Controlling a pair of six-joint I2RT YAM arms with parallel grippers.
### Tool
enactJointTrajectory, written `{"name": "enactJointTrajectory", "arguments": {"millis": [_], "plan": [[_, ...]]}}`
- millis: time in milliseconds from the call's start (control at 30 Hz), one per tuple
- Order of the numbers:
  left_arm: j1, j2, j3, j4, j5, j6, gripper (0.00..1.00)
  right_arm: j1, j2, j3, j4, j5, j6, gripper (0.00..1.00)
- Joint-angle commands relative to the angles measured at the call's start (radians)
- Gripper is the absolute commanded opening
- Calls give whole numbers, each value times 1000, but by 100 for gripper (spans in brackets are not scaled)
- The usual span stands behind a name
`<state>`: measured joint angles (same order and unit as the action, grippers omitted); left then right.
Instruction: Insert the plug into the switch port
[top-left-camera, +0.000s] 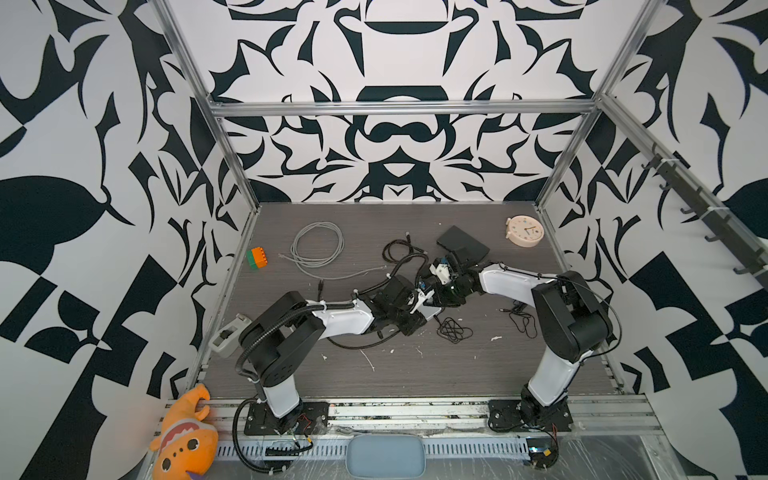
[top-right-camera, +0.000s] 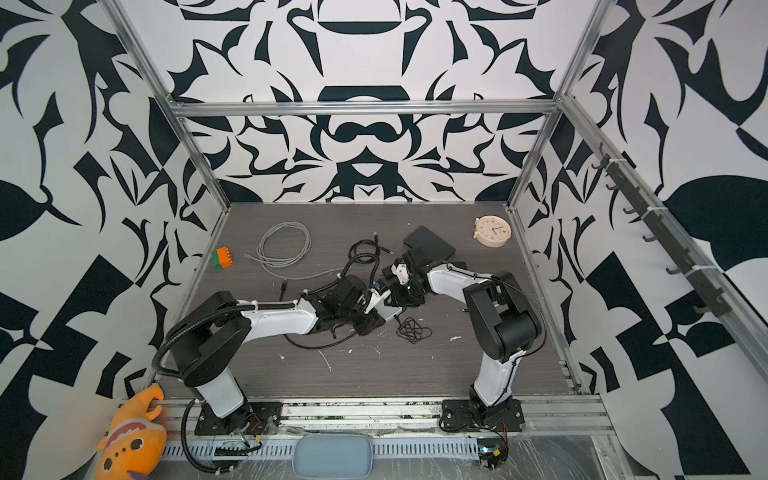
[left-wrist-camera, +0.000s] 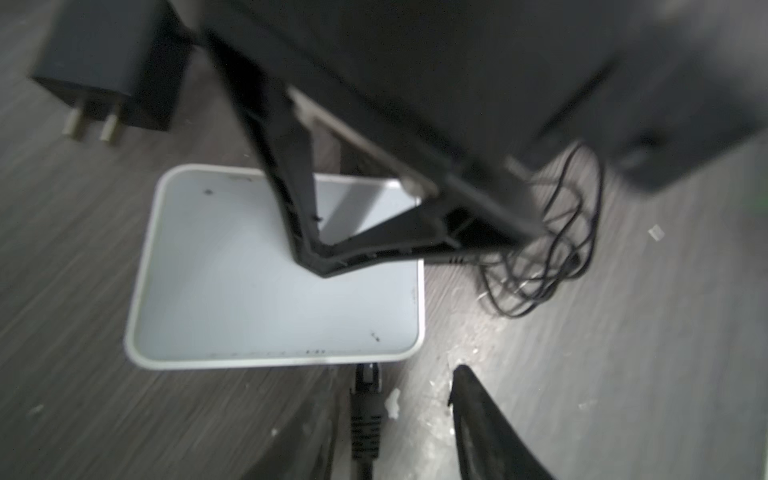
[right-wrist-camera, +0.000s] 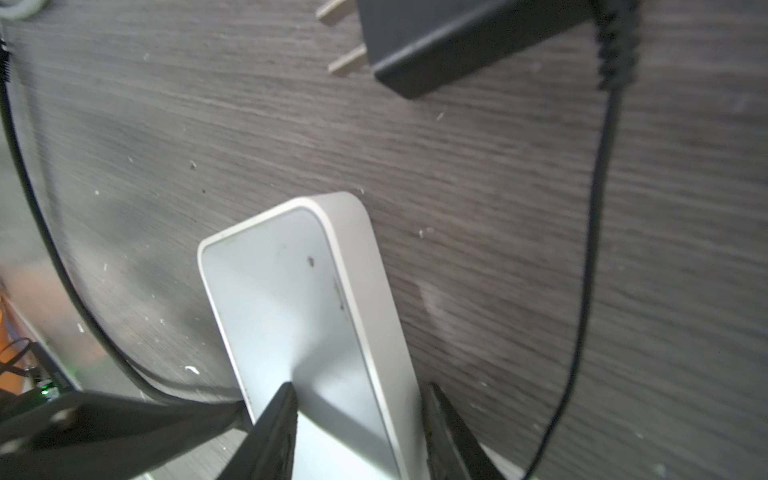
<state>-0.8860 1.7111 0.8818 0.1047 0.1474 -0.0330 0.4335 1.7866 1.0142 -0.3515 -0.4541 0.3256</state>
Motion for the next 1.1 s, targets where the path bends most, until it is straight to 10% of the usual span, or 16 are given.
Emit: {"name": "enactJointTrajectory", "arguments": {"millis": [0, 267, 600, 1067], "plan": [[58, -75, -5, 23, -12, -78, 54, 7, 28, -8, -50, -5, 46, 48], [316, -69, 167, -151, -157, -195, 58, 5, -66, -17, -8, 9, 89, 54], [408, 215, 532, -625, -238, 309, 53, -7, -151, 39, -55, 57, 37, 57], [469, 352, 644, -740, -148, 492, 52, -9, -174, 7, -32, 72, 32, 57]]}}
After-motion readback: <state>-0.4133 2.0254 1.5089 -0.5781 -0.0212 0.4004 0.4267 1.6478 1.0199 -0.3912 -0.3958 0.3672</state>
